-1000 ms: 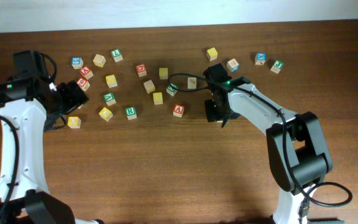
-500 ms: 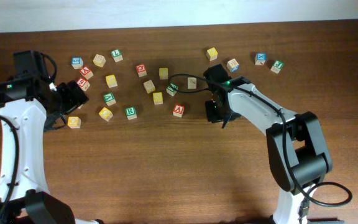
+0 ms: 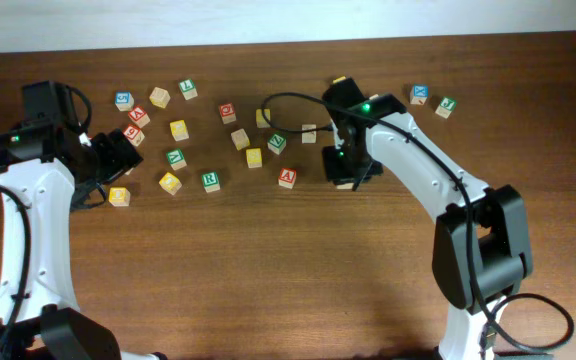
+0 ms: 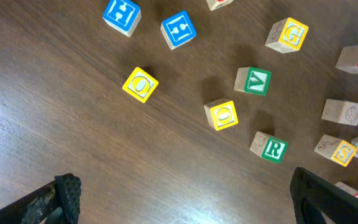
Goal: Spell out ICRA
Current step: 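Close the right gripper on the red I block and lift, then carry the red I block to the front center and release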
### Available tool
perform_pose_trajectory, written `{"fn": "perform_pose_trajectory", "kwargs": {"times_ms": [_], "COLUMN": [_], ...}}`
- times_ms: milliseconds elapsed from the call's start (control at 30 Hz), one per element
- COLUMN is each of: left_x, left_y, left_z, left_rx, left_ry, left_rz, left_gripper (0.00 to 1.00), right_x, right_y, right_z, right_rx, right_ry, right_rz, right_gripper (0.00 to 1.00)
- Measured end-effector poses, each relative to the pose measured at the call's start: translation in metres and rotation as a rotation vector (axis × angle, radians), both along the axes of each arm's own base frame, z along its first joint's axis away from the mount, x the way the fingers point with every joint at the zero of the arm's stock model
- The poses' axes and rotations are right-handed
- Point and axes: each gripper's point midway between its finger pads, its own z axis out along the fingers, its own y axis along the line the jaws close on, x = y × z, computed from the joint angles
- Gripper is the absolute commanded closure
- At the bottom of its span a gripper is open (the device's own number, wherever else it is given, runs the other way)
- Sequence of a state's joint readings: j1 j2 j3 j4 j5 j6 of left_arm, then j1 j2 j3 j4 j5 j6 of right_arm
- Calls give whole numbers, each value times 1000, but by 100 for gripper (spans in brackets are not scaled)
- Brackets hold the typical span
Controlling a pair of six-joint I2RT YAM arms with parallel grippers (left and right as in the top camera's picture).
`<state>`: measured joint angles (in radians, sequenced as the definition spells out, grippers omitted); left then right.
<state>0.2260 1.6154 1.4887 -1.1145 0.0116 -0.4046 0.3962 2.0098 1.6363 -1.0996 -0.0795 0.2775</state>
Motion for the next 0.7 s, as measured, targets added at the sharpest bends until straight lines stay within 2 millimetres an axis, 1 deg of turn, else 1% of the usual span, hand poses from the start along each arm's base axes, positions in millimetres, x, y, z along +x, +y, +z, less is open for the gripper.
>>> {"fn": "perform_pose_trajectory", "kwargs": {"times_ms": [33, 67, 100, 167, 200, 233, 300, 367, 433, 500, 567, 600, 700], "left_x": [-1, 0, 0, 0, 0, 0, 0, 0, 0, 0, 0, 0, 0], "left_y": [0, 0, 0, 0, 0, 0, 0, 0, 0, 0, 0, 0, 0], "left_z": [0, 0, 0, 0, 0, 0, 0, 0, 0, 0, 0, 0, 0], "left_rx": [-1, -1, 0, -1, -1, -1, -1, 0, 0, 0, 0, 0, 0], "left_ry": [3, 1, 1, 1, 1, 1, 1, 1, 1, 1, 1, 1, 1], "left_rz": [0, 0, 0, 0, 0, 0, 0, 0, 0, 0, 0, 0, 0], "left_gripper": [1, 1, 1, 1, 1, 1, 1, 1, 1, 1, 1, 1, 1], "right_x": [-4, -12, -23, -36, -38, -45, -55, -62, -71, -74, -82, -86, -90], "right_y": [10, 29, 46, 72, 81, 97, 116, 132, 148, 163, 169, 171, 177], "right_z": [5, 9, 10, 10, 10, 8, 2, -7, -25, -40, -53, -57, -59], "right_rx": [20, 46, 63, 80, 89, 99, 100, 86, 64, 61, 29, 11, -5], "right_ry": [10, 17, 36, 37, 29, 21, 7, -1, -1, -14, -12, -15, -44], "right_rz": [11, 30, 50, 62, 64, 70, 60, 46, 38, 46, 49, 47, 36], "right_gripper": [77, 77, 77, 77, 77, 77, 77, 77, 77, 76, 75, 72, 72]}}
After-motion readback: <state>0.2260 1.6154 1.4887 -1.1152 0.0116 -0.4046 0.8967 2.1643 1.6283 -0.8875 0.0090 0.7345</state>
